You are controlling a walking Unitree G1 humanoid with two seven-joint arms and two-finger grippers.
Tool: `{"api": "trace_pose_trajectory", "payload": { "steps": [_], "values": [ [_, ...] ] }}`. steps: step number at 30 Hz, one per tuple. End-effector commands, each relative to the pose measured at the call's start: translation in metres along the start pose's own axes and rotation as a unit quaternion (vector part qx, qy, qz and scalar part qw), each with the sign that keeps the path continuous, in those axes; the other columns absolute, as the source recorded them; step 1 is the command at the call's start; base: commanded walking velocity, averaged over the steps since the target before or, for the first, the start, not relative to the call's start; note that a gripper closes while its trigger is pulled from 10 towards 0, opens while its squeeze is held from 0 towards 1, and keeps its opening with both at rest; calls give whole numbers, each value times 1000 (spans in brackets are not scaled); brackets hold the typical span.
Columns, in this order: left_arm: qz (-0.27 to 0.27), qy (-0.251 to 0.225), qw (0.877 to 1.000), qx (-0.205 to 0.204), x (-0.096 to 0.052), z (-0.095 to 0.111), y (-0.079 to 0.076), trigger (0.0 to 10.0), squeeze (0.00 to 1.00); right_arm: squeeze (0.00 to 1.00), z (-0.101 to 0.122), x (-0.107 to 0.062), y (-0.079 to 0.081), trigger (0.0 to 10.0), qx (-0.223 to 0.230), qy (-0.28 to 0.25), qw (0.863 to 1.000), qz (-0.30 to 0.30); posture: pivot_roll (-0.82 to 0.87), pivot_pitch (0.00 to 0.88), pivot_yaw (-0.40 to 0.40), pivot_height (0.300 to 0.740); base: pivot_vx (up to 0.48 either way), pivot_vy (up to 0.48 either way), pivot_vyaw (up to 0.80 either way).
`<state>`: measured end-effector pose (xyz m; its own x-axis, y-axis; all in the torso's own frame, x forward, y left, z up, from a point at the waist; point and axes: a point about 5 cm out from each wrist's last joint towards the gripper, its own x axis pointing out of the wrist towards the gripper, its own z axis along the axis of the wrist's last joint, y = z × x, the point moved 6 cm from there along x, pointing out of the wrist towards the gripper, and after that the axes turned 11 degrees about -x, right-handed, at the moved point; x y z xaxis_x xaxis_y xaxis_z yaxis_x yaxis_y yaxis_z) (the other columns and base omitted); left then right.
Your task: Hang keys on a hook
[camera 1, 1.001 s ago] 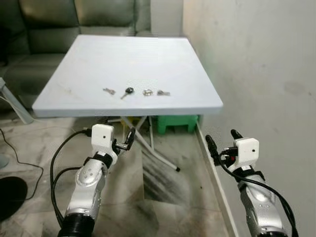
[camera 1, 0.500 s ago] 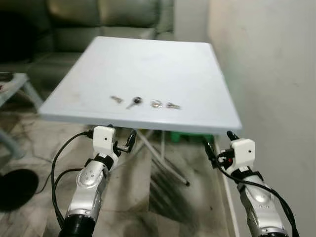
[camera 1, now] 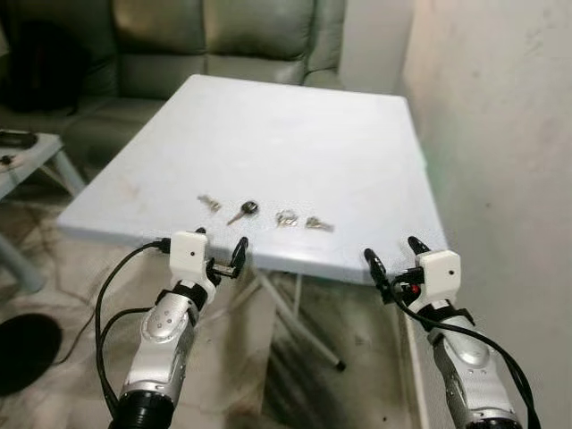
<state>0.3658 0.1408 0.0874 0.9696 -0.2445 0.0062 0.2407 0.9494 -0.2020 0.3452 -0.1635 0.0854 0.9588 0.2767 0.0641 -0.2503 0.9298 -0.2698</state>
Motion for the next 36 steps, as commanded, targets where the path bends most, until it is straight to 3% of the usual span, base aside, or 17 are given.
{"api": "trace_pose_trajectory", "payload": {
  "steps": [1, 11, 23, 36],
  "values": [
    [12, -9, 1000, 4, 0, 6, 7, 10000, 0, 0, 5, 4, 5, 10000, -1, -9, 1000, 10, -19, 40, -22, 740, 368, 0, 0],
    [13, -11, 1000, 2, 1, 7, 5, 10000, 0, 0, 6, 5, 7, 10000, -18, -9, 1000, 21, -22, 41, -27, 740, 364, 0, 179],
    [2, -17, 1000, 2, -1, 4, -7, 10000, 0, 0, 1, 7, 2, 10000, -19, 4, 1000, 14, -20, 45, -34, 740, 0, 0, 0],
    [-2, -15, 1000, -10, -3, 2, -9, 10000, 0, 0, -1, 7, 4, 10000, -21, 9, 1000, 9, -20, 54, -37, 740, 0, 0, 0]
  ]
}}
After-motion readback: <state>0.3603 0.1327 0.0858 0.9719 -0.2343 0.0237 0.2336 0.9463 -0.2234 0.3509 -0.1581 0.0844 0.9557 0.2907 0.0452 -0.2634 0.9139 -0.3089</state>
